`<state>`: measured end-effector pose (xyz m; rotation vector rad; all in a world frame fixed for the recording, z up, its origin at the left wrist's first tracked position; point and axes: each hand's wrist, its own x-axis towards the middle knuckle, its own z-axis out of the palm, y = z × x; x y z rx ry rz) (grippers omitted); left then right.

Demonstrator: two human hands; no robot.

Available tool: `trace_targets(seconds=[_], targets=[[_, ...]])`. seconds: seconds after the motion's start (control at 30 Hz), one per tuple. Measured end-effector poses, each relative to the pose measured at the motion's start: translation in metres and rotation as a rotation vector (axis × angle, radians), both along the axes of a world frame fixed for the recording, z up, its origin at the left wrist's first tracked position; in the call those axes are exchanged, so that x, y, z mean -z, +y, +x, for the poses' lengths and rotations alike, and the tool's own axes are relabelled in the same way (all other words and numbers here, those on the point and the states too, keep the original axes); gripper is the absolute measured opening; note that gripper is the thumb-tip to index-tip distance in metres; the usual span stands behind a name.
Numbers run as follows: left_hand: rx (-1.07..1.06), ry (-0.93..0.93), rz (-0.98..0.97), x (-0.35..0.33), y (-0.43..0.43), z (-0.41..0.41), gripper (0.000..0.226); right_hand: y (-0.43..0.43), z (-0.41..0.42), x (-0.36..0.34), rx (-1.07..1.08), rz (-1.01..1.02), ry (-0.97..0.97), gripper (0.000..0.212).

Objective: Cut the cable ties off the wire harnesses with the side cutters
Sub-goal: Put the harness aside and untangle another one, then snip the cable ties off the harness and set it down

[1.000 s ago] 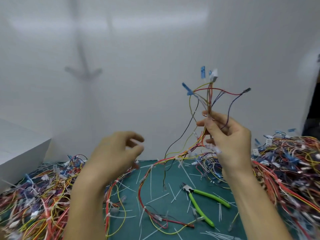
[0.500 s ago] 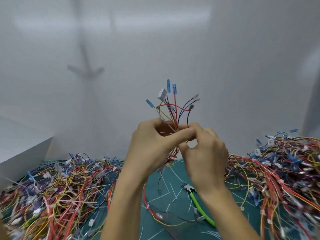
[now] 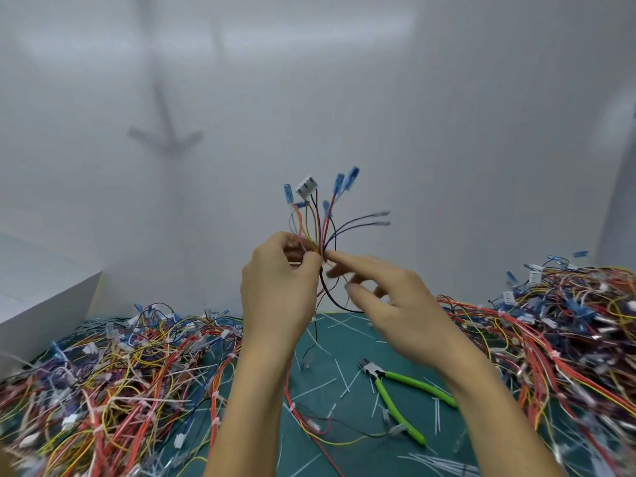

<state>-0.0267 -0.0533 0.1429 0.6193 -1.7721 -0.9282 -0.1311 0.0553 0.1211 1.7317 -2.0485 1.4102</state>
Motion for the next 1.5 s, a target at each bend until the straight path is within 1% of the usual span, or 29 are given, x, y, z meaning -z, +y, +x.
trace_targets(seconds=[0.07, 0.1, 0.13, 0.17, 0.2, 0.23, 0.27, 0.33, 0.4, 0.47, 0.57, 0.67, 0.73, 0.8, 0.87, 0.93, 1.0, 1.03, 1.13, 1.23, 1.33, 1.4, 1.5], targets=[[0.076, 0.053, 0.113, 0.003, -0.004, -0.003, 0.017, 0.000, -0.009, 0.006, 0.066, -0.033, -0.213, 0.030], [0.103, 0.093, 0.181, 0.004, -0.005, -0.003, 0.020, -0.001, -0.016, 0.012, 0.165, 0.032, -0.240, 0.023], [0.124, 0.133, 0.248, 0.005, -0.006, -0.003, 0.023, -0.002, -0.023, 0.019, 0.300, 0.186, -0.171, 0.017], [0.148, 0.165, 0.307, 0.005, -0.008, -0.003, 0.025, -0.003, -0.030, 0.029, 0.431, 0.392, -0.058, 0.015], [0.174, 0.184, 0.355, 0.004, -0.009, -0.002, 0.026, -0.004, -0.036, 0.040, 0.522, 0.607, 0.040, 0.018], [0.196, 0.194, 0.389, 0.003, -0.011, 0.000, 0.026, -0.005, -0.040, 0.052, 0.560, 0.797, 0.089, 0.023], [0.209, 0.194, 0.400, 0.003, -0.013, 0.002, 0.024, -0.006, -0.042, 0.061, 0.557, 0.940, 0.091, 0.029], [0.208, 0.171, 0.355, 0.002, -0.016, 0.004, 0.015, -0.009, -0.044, 0.079, 0.531, 1.103, 0.053, 0.043], [0.199, 0.177, 0.312, 0.003, -0.017, 0.006, 0.005, -0.013, -0.045, 0.092, 0.536, 1.150, 0.042, 0.059], [0.174, 0.202, 0.294, 0.005, -0.017, 0.006, 0.004, -0.014, -0.045, 0.098, 0.551, 1.133, 0.052, 0.065], [0.174, 0.224, 0.293, 0.006, -0.017, 0.007, 0.009, -0.016, -0.045, 0.100, 0.531, 1.119, 0.053, 0.063], [0.249, 0.262, 0.396, 0.006, -0.017, 0.006, 0.012, -0.016, -0.047, 0.100, 0.513, 1.131, 0.024, 0.059], [0.312, 0.294, 0.488, 0.005, -0.019, 0.007, 0.010, -0.017, -0.050, 0.097, 0.478, 1.087, -0.022, 0.050], [0.383, 0.344, 0.589, 0.003, -0.020, 0.009, 0.005, -0.019, -0.056, 0.092, 0.429, 0.961, -0.078, 0.041], [0.418, 0.376, 0.654, 0.002, -0.022, 0.010, 0.005, -0.020, -0.058, 0.083, 0.414, 0.812, -0.137, 0.039], [0.411, 0.386, 0.675, 0.002, -0.024, 0.010, 0.005, -0.019, -0.059, 0.071, 0.431, 0.633, -0.204, 0.037], [0.394, 0.396, 0.671, 0.003, -0.026, 0.010, 0.006, -0.014, -0.058, 0.058, 0.447, 0.400, -0.306, 0.036], [0.389, 0.403, 0.666, 0.003, -0.027, 0.011, 0.006, -0.009, -0.056, 0.049, 0.439, 0.291, -0.325, 0.036], [0.377, 0.410, 0.639, 0.004, -0.028, 0.011, 0.006, 0.006, -0.044, 0.020, 0.347, 0.051, -0.313, 0.036], [0.355, 0.399, 0.596, 0.005, -0.027, 0.010, 0.007, 0.019, -0.026, -0.005, 0.280, -0.090, -0.225, 0.035], [0.343, 0.401, 0.546, 0.005, -0.024, 0.009, 0.009, 0.023, -0.007, -0.017, 0.260, -0.100, -0.101, 0.035], [0.341, 0.409, 0.522, 0.004, -0.022, 0.007, 0.011, 0.022, 0.004, -0.020, 0.256, -0.030, -0.038, 0.037], [0.345, 0.400, 0.481, 0.003, -0.018, 0.006, 0.012, 0.015, 0.015, -0.018, 0.230, 0.104, 0.024, 0.035]])
